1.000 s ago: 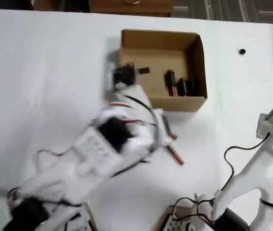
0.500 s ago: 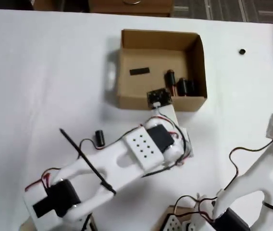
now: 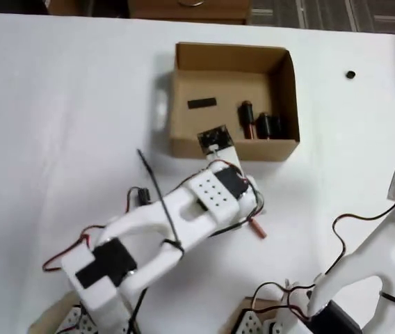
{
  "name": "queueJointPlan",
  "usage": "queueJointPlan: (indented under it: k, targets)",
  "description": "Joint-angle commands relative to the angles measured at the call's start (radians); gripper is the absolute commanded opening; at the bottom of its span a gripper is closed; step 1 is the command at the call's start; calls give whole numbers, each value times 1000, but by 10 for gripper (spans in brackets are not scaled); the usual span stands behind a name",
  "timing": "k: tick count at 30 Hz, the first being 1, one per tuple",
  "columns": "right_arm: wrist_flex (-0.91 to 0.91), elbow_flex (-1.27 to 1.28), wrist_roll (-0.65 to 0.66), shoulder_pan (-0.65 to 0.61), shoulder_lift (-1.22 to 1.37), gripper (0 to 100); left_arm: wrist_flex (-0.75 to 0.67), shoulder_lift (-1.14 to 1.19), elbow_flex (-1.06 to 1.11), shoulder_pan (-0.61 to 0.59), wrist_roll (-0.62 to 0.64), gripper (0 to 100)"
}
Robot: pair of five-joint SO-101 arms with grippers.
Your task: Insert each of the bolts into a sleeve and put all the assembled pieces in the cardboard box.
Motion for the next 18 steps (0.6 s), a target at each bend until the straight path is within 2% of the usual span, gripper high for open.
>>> queueJointPlan:
  k: [1,11,18]
  targets:
    - [-25,8,3,-8,-39,19,-69,12,-13,-9,15,128]
    - [-25,23,3,-8,-45,19,-153,114,-21,-17,44,128]
    - [-24,23,3,-8,-47,19,-167,242,-125,-57,66,111]
